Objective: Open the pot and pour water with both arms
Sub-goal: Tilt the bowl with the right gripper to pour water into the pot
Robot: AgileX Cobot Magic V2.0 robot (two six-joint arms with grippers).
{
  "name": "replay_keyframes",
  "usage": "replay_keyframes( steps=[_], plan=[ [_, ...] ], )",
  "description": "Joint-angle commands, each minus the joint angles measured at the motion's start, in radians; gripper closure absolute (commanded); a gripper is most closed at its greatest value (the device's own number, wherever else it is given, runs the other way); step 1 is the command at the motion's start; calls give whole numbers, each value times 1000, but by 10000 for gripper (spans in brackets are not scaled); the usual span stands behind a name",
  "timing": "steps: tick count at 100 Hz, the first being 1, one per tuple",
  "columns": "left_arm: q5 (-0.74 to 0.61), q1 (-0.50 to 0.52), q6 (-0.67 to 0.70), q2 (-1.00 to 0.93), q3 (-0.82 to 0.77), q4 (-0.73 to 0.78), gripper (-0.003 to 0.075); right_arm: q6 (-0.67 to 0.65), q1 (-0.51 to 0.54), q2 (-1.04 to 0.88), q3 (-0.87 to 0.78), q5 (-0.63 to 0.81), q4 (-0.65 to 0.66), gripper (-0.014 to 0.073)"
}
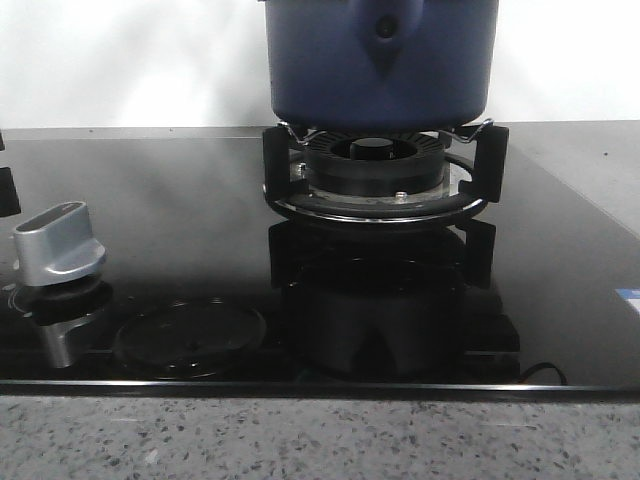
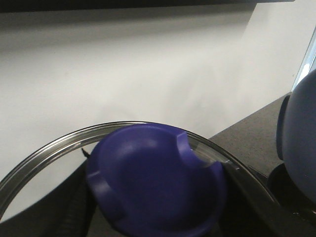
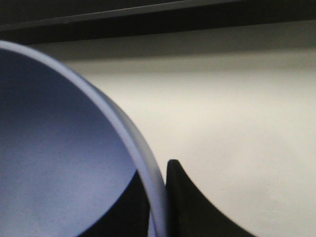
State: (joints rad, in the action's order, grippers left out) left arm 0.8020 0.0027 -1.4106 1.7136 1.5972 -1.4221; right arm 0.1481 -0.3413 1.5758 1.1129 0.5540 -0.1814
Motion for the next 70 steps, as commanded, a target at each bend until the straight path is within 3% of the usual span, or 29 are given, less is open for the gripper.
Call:
replay_keyframes(
  steps=[1,34,58,70],
  plan=[
    [11,2,10,-63,43,-87,510,-1,1,-56,21,113,4,651],
    [23,2,10,-63,43,-87,510,-1,1,-13,-143,561,17,651],
    [23,2,10,-63,43,-87,510,-1,1,24,-153,751,29,651],
    [23,2,10,-63,43,-87,510,-1,1,39,-153,765,31,651]
  ],
)
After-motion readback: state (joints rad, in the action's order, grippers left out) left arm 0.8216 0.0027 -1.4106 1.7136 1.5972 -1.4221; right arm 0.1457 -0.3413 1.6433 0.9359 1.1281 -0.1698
